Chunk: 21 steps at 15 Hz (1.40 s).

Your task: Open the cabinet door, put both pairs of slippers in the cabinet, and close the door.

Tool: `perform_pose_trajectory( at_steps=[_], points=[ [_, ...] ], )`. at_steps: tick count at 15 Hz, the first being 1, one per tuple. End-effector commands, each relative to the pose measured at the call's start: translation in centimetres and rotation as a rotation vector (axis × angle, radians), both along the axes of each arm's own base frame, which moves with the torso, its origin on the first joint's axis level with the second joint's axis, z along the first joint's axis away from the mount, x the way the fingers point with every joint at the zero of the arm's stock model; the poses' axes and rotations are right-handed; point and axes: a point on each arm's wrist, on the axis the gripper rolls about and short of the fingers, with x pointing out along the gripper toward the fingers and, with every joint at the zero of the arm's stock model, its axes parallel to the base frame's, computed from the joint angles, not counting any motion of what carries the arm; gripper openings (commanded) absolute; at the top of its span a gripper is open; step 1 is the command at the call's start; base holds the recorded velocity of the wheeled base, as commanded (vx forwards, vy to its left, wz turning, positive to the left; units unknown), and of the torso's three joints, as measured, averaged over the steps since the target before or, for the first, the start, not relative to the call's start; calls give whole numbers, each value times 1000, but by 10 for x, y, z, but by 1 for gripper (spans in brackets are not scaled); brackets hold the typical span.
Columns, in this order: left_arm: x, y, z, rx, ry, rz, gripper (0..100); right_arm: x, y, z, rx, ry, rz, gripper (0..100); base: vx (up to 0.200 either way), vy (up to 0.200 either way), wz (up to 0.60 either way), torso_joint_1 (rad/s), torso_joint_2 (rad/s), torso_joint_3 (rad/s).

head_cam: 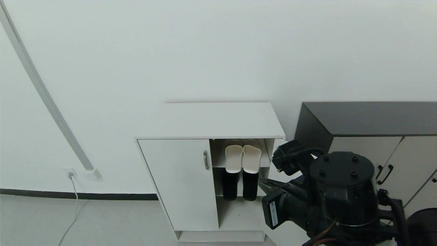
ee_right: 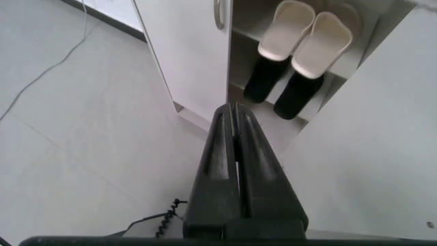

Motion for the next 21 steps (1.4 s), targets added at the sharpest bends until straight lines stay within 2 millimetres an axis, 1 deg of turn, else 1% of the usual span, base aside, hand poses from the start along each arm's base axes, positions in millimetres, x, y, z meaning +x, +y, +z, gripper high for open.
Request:
perform_pose_trajectory(
  at_steps=[1, 12, 21],
  points=[
    [0, 0, 0, -1, 2, 1, 0, 0, 0, -1, -3, 2, 0, 0, 0, 0, 0, 95, -246, -124],
    [0, 0, 0, 1, 2, 1, 0, -1, -1, -2, -13, 1, 4, 0, 0, 0, 0, 6, -13, -8],
    [0, 0, 0, -1, 2, 1, 0, 0, -2, -1, -15, -4, -2, 0, 0, 0, -600, 2, 1, 1]
  ],
)
